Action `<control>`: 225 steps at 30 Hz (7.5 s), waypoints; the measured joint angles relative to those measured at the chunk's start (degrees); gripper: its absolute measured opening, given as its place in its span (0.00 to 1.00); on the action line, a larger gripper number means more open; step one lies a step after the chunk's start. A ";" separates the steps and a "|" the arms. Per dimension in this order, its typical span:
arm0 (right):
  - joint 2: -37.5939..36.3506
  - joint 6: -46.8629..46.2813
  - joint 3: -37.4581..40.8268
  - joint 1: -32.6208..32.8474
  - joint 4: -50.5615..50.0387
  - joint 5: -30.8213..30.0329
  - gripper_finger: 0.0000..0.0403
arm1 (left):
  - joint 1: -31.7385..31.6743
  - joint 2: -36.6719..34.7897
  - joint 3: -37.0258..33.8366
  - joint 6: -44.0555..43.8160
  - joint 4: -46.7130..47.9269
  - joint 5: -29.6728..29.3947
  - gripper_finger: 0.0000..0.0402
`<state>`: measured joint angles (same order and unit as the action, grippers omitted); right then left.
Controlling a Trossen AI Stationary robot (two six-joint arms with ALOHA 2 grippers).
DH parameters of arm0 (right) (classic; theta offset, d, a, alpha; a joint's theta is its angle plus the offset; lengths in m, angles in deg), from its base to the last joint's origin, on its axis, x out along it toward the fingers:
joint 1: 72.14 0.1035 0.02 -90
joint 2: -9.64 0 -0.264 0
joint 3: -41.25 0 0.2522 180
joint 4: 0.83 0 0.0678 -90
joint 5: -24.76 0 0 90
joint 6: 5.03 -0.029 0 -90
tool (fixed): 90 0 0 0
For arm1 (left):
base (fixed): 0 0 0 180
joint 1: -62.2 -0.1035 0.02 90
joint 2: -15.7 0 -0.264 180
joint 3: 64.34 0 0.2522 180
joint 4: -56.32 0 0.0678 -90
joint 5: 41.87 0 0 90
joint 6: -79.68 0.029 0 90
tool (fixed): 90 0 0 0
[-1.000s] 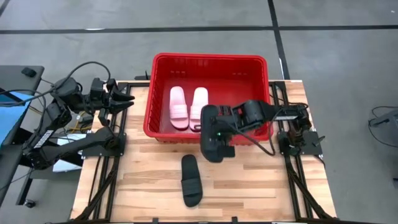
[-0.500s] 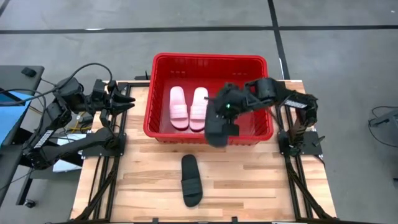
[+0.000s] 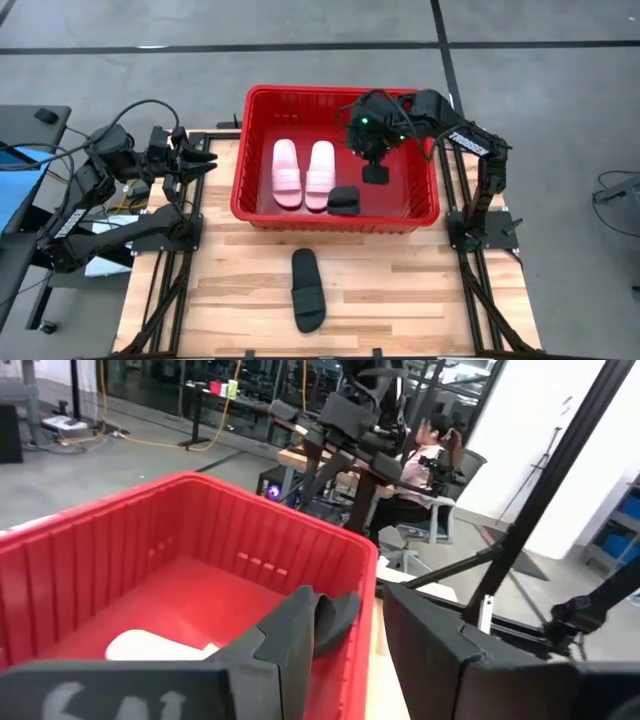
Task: Pick and place slides into bin
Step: Put the right black slide into the red container, then put the black slide into the red container
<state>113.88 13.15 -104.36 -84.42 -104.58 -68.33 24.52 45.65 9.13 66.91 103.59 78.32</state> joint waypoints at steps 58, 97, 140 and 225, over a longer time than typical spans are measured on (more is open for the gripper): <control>0.09 8.84 24.31 -1.66 13.24 18.66 0.34 | -0.01 0.02 0.00 2.49 5.18 -7.00 0.28; 7.43 11.84 24.34 -0.58 13.93 16.74 0.09 | -0.01 0.02 0.00 2.47 5.62 -7.05 0.28; 5.66 15.15 22.96 -10.59 25.39 -12.46 0.00 | 0.01 0.02 0.00 4.75 8.27 -7.05 0.28; 5.75 11.70 41.63 -8.84 28.67 1.72 0.25 | -0.01 0.02 0.00 2.45 8.17 -7.05 0.28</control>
<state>119.63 24.86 -62.73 -93.26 -75.91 -66.61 24.51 45.67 9.13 69.36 111.77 71.27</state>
